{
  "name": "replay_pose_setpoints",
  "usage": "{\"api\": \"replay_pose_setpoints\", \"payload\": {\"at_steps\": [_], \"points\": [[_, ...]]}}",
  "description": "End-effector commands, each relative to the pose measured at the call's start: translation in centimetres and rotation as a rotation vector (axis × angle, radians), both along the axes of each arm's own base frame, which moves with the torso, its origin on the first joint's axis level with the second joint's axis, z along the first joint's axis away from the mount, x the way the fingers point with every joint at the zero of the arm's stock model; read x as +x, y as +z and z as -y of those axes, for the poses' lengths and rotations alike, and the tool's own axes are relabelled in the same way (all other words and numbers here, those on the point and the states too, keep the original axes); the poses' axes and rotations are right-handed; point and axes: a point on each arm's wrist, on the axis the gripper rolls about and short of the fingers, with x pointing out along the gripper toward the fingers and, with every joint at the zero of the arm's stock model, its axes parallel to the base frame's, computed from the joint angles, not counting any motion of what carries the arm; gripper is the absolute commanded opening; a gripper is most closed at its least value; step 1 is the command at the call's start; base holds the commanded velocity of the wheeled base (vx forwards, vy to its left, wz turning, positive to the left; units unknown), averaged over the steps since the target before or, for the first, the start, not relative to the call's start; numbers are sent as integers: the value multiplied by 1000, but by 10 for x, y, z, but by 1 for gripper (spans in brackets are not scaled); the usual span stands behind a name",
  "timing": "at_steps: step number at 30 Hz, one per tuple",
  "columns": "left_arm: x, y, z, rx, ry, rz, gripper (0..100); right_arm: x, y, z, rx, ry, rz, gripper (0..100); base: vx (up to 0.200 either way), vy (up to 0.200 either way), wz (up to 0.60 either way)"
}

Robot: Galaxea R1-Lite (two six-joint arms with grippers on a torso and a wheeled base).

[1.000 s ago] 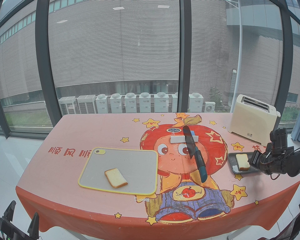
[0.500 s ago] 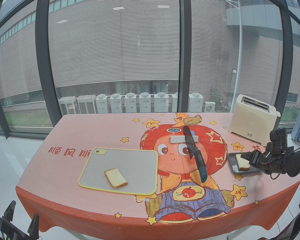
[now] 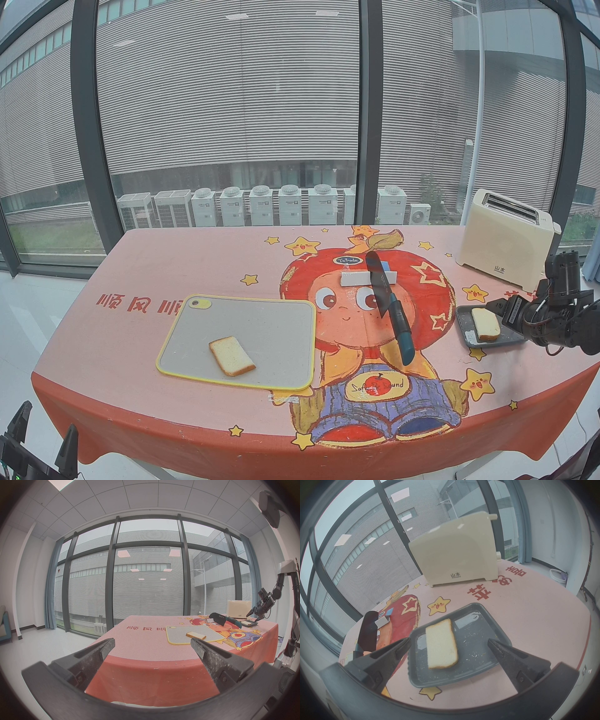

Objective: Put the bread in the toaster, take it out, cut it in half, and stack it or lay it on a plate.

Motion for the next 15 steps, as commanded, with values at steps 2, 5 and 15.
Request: {"api": "replay_pose_setpoints", "payload": {"at_steps": [2,5,15], "points": [[1,-5,0,0,0,-19,100,-25,28,-18,-14,79,59,100,0,0,0],[1,-5,0,0,0,-19,100,-37,34,-28,-21,127,60,100,0,0,0],[1,-5,0,0,0,-19,100,-63,40,-48,-110,279,67,100,0,0,0]]}}
